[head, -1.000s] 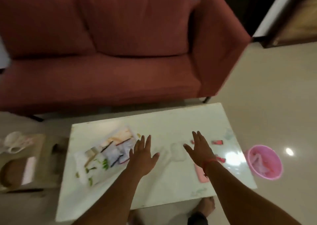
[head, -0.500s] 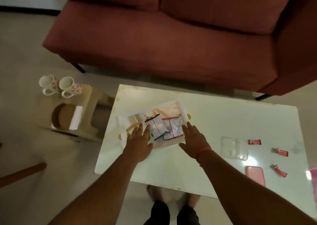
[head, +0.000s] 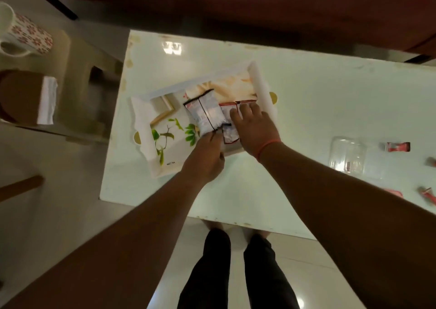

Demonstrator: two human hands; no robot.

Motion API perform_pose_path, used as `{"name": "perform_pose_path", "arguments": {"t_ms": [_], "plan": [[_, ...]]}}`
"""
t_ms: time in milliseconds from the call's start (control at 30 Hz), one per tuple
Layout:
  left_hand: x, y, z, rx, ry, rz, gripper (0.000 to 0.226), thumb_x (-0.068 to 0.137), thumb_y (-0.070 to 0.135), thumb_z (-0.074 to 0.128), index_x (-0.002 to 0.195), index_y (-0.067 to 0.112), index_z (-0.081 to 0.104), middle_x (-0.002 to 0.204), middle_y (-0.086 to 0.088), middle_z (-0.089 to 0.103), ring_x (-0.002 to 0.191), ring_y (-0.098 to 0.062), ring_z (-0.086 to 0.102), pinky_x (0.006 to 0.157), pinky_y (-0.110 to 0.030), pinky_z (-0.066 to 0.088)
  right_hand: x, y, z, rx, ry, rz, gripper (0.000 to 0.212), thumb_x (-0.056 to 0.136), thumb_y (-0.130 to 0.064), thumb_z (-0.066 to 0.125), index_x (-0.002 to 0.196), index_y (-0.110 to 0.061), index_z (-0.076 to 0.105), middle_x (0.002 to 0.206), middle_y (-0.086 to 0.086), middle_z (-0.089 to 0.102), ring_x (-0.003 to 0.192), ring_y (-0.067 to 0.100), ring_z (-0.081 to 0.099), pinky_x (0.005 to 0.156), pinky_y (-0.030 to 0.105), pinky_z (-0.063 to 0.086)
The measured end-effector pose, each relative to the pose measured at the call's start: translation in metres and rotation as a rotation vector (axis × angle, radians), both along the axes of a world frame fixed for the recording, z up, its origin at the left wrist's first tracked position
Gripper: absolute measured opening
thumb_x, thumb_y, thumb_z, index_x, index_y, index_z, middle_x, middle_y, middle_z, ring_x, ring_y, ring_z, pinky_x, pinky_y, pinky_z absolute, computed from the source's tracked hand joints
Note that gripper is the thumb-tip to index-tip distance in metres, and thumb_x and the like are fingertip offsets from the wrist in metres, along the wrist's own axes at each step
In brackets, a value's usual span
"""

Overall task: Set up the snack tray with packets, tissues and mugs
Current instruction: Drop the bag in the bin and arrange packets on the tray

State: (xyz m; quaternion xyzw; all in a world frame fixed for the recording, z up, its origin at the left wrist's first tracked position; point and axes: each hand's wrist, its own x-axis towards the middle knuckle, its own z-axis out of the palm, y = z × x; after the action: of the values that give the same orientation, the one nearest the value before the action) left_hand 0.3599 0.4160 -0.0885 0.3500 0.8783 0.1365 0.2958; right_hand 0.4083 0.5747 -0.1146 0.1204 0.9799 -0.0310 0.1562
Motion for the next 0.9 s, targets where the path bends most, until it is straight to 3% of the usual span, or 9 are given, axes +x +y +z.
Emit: {"name": "perform_pose_path", "arguments": {"t_ms": [100,267,367,433,533,667,733,800,900], "plan": [[-0.001,0.006,-0.002,0.060,-0.037,0.158,0.059,0.089,0.006,0.057,0.144,0.010,0.039,0.146,-0.013,0.045,0.135,-0.029,0.042,0.111,-0.038,0.035,0.006,0.011,0.002,-0.175,0.160,-0.082,0.042,0.082,-0.014,0.054,0.124,-0.011,0.055,0.122,0.018,0.059,0.112,0.041,0.054,0.080,0.048,0.054],[0.004,0.026,0.007,0.238,-0.293,0.546,0.039,0.099,0.015,0.049,0.137,0.013,0.047,0.141,-0.008,0.053,0.129,-0.023,0.050,0.103,-0.032,0.042,0.010,0.029,0.025,-0.703,0.300,-0.604,0.029,0.088,-0.027,0.058,0.115,-0.019,0.062,0.102,0.009,0.071,0.092,0.030,0.066,0.080,0.036,0.054],[0.008,0.046,0.009,0.299,-0.479,0.717,0.038,0.101,0.027,0.045,0.137,0.015,0.046,0.135,-0.003,0.053,0.122,-0.021,0.052,0.103,-0.036,0.044,0.011,0.042,0.037,-1.219,0.182,-0.963,0.031,0.087,-0.018,0.053,0.116,-0.025,0.062,0.105,0.007,0.072,0.098,0.030,0.070,0.085,0.043,0.059],[0.008,0.057,0.006,0.330,-0.644,0.846,0.047,0.094,0.043,0.048,0.135,0.019,0.049,0.131,-0.001,0.058,0.116,-0.020,0.058,0.103,-0.043,0.047,0.017,0.051,0.040,-1.500,0.054,-1.032,0.041,0.090,-0.007,0.046,0.127,-0.021,0.059,0.116,0.012,0.071,0.106,0.034,0.069,0.082,0.050,0.060],[0.008,0.065,-0.001,0.337,-0.828,0.956,0.045,0.089,0.054,0.054,0.118,0.021,0.060,0.113,-0.006,0.070,0.102,-0.024,0.069,0.091,-0.051,0.056,0.027,0.061,0.042,-1.683,-0.117,-1.020,0.041,0.093,-0.005,0.043,0.132,-0.014,0.054,0.116,0.015,0.070,0.102,0.033,0.070,0.073,0.044,0.061],[0.010,0.072,-0.007,0.344,-0.778,0.939,0.025,0.097,0.039,0.056,0.087,0.017,0.063,0.079,-0.004,0.067,0.072,-0.017,0.067,0.072,-0.038,0.058,0.032,0.068,0.037,-1.555,-0.107,-1.015,0.031,0.095,-0.011,0.048,0.125,-0.013,0.057,0.108,0.013,0.070,0.093,0.030,0.071,0.065,0.041,0.061],[0.009,0.072,-0.010,0.357,-0.717,0.958,0.024,0.098,0.035,0.056,0.091,0.012,0.063,0.067,0.001,0.061,0.054,-0.007,0.058,0.056,-0.024,0.049,0.035,0.069,0.031,-1.391,-0.019,-1.041,0.027,0.092,-0.014,0.056,0.119,-0.013,0.060,0.111,0.012,0.071,0.094,0.031,0.072,0.069,0.047,0.062],[0.009,0.072,-0.010,0.346,-0.671,0.983,0.024,0.098,0.032,0.057,0.096,0.008,0.062,0.065,0.001,0.061,0.050,-0.005,0.055,0.051,-0.020,0.045,0.038,0.069,0.025,-1.169,0.088,-1.030,0.020,0.086,-0.020,0.060,0.105,-0.014,0.063,0.104,0.010,0.072,0.089,0.028,0.073,0.075,0.047,0.062],[0.012,0.075,-0.011,0.343,-0.658,1.021,0.020,0.097,0.025,0.057,0.093,0.006,0.059,0.072,-0.009,0.067,0.057,-0.020,0.061,0.059,-0.030,0.054,0.042,0.069,0.027,-0.809,0.244,-0.928,0.014,0.090,-0.017,0.052,0.099,-0.012,0.062,0.090,-0.001,0.065,0.074,0.015,0.062,0.062,0.012,0.048]]}}
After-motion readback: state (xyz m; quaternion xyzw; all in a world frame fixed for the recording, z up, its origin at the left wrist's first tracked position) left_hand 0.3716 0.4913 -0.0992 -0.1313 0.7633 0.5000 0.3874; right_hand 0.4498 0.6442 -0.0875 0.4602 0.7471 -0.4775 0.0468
